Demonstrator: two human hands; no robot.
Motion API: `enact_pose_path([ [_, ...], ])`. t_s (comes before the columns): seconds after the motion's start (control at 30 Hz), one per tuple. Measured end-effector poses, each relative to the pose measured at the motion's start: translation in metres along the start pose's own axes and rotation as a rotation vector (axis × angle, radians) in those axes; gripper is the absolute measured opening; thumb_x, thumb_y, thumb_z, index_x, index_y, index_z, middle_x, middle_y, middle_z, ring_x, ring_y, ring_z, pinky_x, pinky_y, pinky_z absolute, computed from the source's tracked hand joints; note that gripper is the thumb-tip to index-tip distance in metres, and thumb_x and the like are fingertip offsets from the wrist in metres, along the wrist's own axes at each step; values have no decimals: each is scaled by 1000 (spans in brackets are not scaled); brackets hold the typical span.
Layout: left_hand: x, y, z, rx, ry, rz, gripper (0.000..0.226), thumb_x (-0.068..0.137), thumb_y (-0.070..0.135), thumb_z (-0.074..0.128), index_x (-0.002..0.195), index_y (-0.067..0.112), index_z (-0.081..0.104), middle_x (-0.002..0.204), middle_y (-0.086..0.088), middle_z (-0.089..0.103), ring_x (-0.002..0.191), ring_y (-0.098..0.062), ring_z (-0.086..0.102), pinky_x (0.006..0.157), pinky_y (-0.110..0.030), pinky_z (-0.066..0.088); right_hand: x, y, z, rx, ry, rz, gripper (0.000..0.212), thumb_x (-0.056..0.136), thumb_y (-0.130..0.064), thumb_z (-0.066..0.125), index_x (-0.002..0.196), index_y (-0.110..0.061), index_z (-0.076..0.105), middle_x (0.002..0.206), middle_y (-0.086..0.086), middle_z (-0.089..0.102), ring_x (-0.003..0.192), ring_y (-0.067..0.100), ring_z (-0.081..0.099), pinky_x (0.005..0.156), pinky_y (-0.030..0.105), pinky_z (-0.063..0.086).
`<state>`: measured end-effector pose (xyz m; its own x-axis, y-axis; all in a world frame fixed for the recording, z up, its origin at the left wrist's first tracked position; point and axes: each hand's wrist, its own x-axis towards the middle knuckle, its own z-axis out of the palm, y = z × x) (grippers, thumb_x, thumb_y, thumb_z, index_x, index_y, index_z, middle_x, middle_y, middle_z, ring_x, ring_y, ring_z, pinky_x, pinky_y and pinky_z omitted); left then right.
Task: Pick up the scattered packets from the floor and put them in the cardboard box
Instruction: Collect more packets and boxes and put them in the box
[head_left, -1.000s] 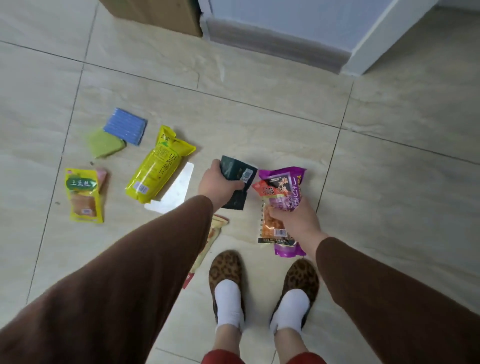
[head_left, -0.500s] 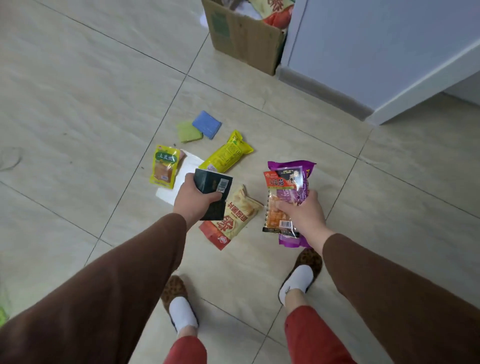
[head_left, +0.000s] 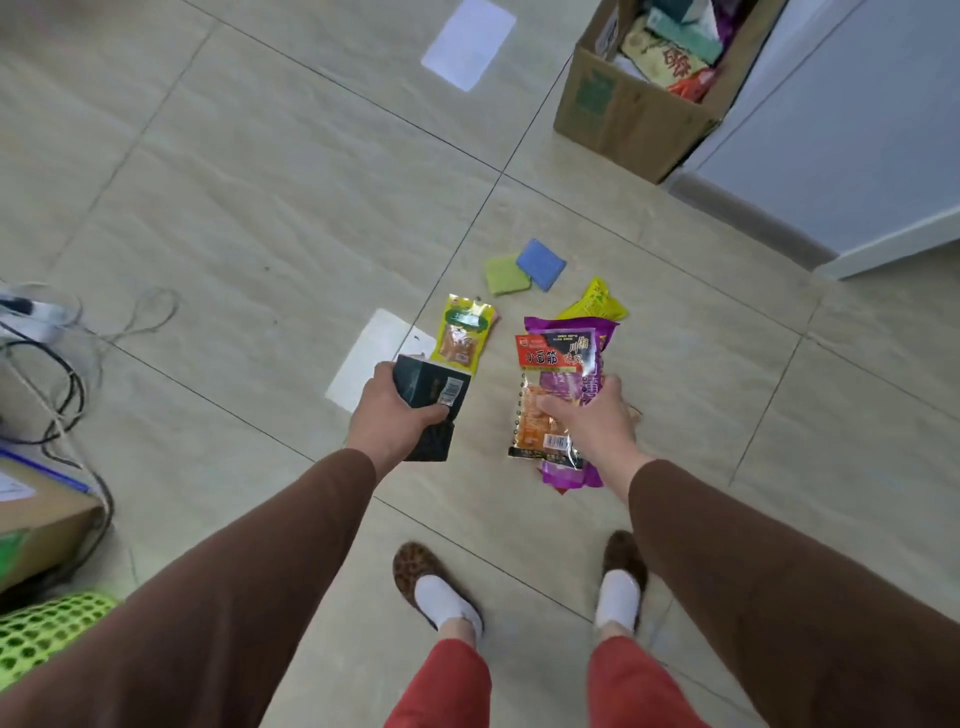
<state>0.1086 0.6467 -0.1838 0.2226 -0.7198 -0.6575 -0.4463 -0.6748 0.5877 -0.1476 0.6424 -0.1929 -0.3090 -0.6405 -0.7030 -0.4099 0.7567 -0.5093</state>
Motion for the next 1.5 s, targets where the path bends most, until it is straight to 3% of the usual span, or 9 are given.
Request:
enact_pose_path([
  [0.07, 13, 3, -27, 15, 7, 15, 62, 64, 31, 86, 114, 28, 49, 110, 5, 66, 97, -18, 67, 89, -44, 56, -6, -21, 19, 4, -6, 1, 76, 79, -40, 82, 134, -16, 36, 114, -2, 54, 98, 20, 52, 85, 34, 43],
  [0.2, 51, 25, -60, -10, -8, 46, 61, 67, 26, 86, 116, 27, 50, 111, 5, 66, 98, -17, 67, 85, -39, 57, 1, -61, 45, 34, 13, 7, 98, 72, -46, 84, 147, -17, 28, 141, 5, 54, 125, 29, 55, 103, 45, 46],
  [0.27, 73, 42, -71, -1, -30, 65, 61, 67, 26, 87, 116, 27, 50, 111, 4, 66, 97, -16, 67, 84, -40, 58, 11, -81, 52, 52, 25, 14, 100, 71, -49, 83, 147, -16, 28, 138, 5, 56, 124, 29, 56, 102, 45, 47],
  [0.47, 153, 99, -108, 57, -107, 104, 64, 66, 27, 86, 118, 31, 49, 110, 7, 67, 98, -15, 68, 87, -42, 58, 58, -146, 63, 94, 79, 32, 68, 74, -41, 86, 120, -19, 41, 95, -14, 55, 98, 20, 59, 84, 34, 46],
  [0.6, 208, 140, -134, 81, -125, 113, 70, 61, 33, 85, 121, 33, 49, 112, 9, 67, 99, -14, 68, 88, -45, 57, 96, -196, 72, 131, 95, 39, 64, 70, -42, 87, 114, -25, 44, 100, -11, 65, 95, 19, 64, 77, 32, 45],
  [0.87, 329, 235, -173, 175, -216, 211, 64, 68, 26, 87, 120, 29, 49, 114, 4, 66, 97, -14, 67, 85, -39, 57, 173, -314, 84, 241, 151, 119, 84, 64, -56, 83, 127, -25, 37, 127, 0, 60, 113, 24, 60, 98, 49, 51],
  [1.07, 422, 323, -192, 289, -356, 300, 60, 64, 29, 87, 111, 31, 49, 108, 6, 66, 95, -15, 68, 86, -44, 58, 229, -389, 89, 356, 246, 172, 65, 70, -48, 85, 112, -29, 39, 103, -9, 64, 95, 17, 66, 87, 44, 56],
  [1.27, 483, 421, -186, 413, -425, 407, 65, 69, 26, 86, 122, 32, 48, 113, 8, 64, 97, -10, 65, 76, -31, 54, 269, -439, 67, 479, 349, 238, 61, 74, -44, 84, 114, -24, 42, 99, -8, 64, 90, 15, 66, 87, 44, 57],
  [1.5, 523, 537, -119, 536, -539, 520, 61, 68, 27, 86, 116, 31, 49, 112, 7, 64, 97, -11, 66, 77, -32, 54, 325, -458, -2, 614, 482, 344, 59, 75, -45, 82, 112, -24, 42, 98, -11, 62, 93, 18, 65, 85, 39, 55],
])
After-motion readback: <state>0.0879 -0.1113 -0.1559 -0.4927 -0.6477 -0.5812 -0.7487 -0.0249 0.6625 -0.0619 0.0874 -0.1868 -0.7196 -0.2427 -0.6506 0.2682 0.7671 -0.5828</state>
